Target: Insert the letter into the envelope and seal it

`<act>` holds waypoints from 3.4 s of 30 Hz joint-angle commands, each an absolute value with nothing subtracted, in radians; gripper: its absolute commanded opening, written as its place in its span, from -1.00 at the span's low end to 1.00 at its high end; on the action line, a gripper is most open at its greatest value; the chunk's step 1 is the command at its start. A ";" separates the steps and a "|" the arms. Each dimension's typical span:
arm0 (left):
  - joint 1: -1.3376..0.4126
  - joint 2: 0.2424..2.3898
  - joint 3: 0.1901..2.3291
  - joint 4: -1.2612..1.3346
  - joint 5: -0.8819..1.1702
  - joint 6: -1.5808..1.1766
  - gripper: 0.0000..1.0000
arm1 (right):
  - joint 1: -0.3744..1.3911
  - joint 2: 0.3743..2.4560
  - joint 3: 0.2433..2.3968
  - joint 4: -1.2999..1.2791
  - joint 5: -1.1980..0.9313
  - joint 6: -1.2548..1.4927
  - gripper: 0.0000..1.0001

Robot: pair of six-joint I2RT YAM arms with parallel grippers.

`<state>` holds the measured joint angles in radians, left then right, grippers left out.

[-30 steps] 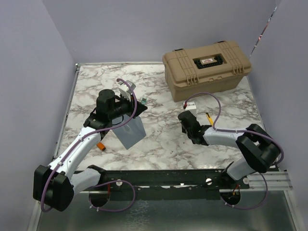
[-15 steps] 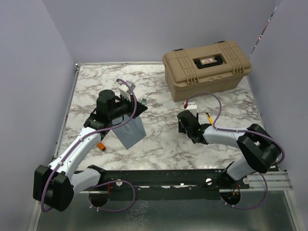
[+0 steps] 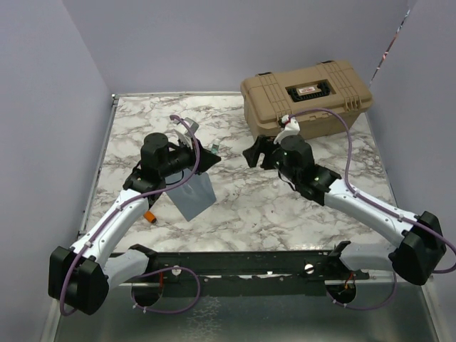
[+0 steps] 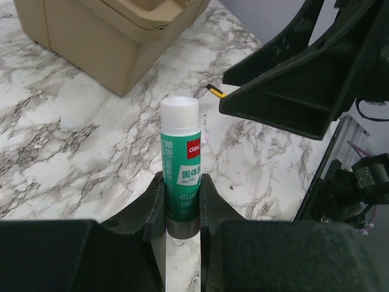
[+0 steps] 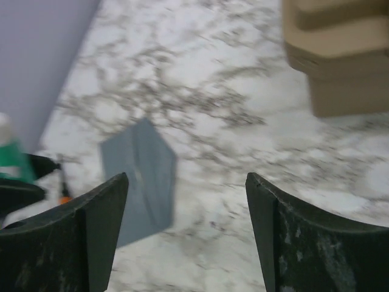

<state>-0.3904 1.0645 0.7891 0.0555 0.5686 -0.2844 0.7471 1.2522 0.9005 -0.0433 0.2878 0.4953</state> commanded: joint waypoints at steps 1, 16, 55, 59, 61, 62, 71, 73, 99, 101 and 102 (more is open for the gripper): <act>-0.396 1.069 0.819 0.187 0.683 -0.363 -1.00 | 0.751 1.250 1.003 0.135 -0.026 0.631 0.67; -0.402 1.071 0.800 0.339 0.719 -0.500 -1.00 | 0.750 1.416 1.214 0.207 -0.276 0.760 0.33; -0.400 1.060 0.847 0.214 0.666 -0.627 -1.00 | 0.719 1.334 1.223 0.087 -0.303 0.524 0.59; -0.401 1.056 0.847 0.242 0.582 -0.643 -1.00 | 0.719 1.290 1.157 0.131 -0.273 0.498 0.65; -0.400 1.050 0.847 0.262 0.517 -0.668 -1.00 | 0.719 1.260 1.094 0.207 -0.312 0.468 0.65; -0.400 1.047 0.848 0.277 0.484 -0.687 -1.00 | 0.719 1.253 1.062 0.243 -0.335 0.456 0.65; -0.401 1.051 0.891 0.407 0.374 -0.869 -1.00 | 0.720 1.330 1.110 0.274 -0.482 0.426 0.43; -0.401 1.051 0.899 0.407 0.346 -0.901 -1.00 | 0.721 1.344 1.120 0.302 -0.482 0.446 0.36; -0.399 1.015 0.911 0.366 0.310 -1.003 -1.00 | 0.722 1.483 1.279 0.322 -0.550 0.581 -0.22; -0.399 1.018 0.917 0.372 0.329 -1.000 -1.00 | 0.721 1.491 1.281 0.338 -0.546 0.606 -0.23; -0.399 1.019 0.921 0.373 0.335 -1.001 -1.00 | 0.722 1.493 1.280 0.352 -0.547 0.620 -0.27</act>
